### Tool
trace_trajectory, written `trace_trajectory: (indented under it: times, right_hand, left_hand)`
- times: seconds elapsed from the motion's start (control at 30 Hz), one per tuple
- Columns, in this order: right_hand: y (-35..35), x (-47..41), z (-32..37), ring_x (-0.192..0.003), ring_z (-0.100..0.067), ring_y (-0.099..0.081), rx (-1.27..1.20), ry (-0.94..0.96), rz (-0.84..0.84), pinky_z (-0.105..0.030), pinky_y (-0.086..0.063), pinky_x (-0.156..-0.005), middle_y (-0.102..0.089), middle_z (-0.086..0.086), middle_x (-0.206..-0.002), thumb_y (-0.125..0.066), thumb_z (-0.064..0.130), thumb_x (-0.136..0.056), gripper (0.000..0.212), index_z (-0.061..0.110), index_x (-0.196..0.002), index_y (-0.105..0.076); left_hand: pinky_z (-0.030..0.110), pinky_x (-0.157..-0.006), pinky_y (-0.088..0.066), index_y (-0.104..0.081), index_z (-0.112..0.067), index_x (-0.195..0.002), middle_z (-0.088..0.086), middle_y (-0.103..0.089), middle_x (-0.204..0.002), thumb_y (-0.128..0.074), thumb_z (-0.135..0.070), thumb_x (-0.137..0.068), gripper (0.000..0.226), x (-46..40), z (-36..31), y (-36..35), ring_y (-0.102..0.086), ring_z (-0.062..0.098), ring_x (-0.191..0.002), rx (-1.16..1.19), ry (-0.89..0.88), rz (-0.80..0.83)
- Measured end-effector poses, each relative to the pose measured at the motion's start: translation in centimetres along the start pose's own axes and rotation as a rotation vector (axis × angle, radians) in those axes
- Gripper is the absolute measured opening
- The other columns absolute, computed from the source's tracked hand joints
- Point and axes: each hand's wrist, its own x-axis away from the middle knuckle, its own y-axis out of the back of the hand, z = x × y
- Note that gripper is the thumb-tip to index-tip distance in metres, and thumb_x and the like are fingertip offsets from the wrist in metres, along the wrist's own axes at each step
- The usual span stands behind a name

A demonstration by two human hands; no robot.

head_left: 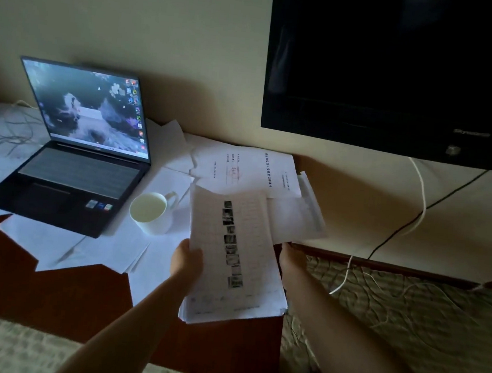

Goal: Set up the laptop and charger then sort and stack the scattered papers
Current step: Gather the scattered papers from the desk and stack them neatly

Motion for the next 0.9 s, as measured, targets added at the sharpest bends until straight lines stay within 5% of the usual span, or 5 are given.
trace_trajectory:
  times: [0.07,0.17,0.33,0.5,0.9]
  right_hand:
    - [-0.3,-1.0,0.5,-0.114,-0.034,-0.053,-0.088,-0.037,0.119,-0.043,-0.045,-0.096,-0.053,-0.013,-0.131,-0.049,0.039,-0.094,0.046,0.008,-0.128,-0.051]
    - [-0.4,-2.1,1.7,-0.109,-0.033,-0.056,-0.247,0.008,0.033,-0.040,-0.048,-0.092,-0.057,-0.013,-0.124,-0.059,0.021,-0.089,0.043,0.002,-0.126,-0.052]
    - [-0.9,-2.7,4.3,-0.099,-0.037,-0.061,-0.023,0.346,-0.148,-0.038,-0.047,-0.078,-0.066,-0.019,-0.105,-0.052,0.020,-0.092,0.026,0.002,-0.107,-0.064]
    - [0.3,-2.0,5.7,-0.106,-0.042,-0.058,-0.122,0.411,-0.420,-0.045,-0.045,-0.081,-0.056,-0.028,-0.123,-0.033,0.016,-0.102,0.034,-0.006,-0.126,-0.040]
    - [4.3,4.8,3.7,-0.097,-0.039,-0.062,0.299,0.849,-0.471,-0.039,-0.046,-0.074,-0.062,-0.011,-0.124,-0.042,0.005,-0.095,0.038,0.013,-0.131,-0.050]
  left_hand:
    - [0.036,-0.067,-0.051,-0.052,-0.015,-0.095,0.006,-0.059,-0.086,-0.045,-0.006,-0.090,0.013,-0.6,0.0,-0.7,-0.059,0.025,-0.078,-0.023,0.011,-0.020]
    - [0.031,-0.060,-0.047,-0.053,-0.015,-0.093,0.003,-0.058,-0.081,-0.045,-0.006,-0.090,0.012,-1.1,-0.2,-1.5,-0.057,0.022,-0.073,-0.056,0.015,-0.050]
    - [0.028,-0.056,-0.043,-0.055,-0.012,-0.092,0.006,-0.060,-0.083,-0.044,-0.004,-0.089,0.014,-1.5,-0.1,-2.2,-0.055,0.020,-0.070,-0.075,-0.017,-0.117]
    - [0.031,-0.061,-0.047,-0.056,-0.013,-0.094,0.004,-0.061,-0.082,-0.042,-0.007,-0.091,0.016,-1.7,0.1,-2.4,-0.058,0.021,-0.071,-0.039,-0.026,-0.174]
    - [0.031,-0.067,-0.043,-0.055,-0.015,-0.102,0.004,-0.059,-0.087,-0.041,-0.004,-0.092,0.020,0.2,-0.3,-0.5,-0.054,0.018,-0.073,-0.055,-0.161,-0.038]
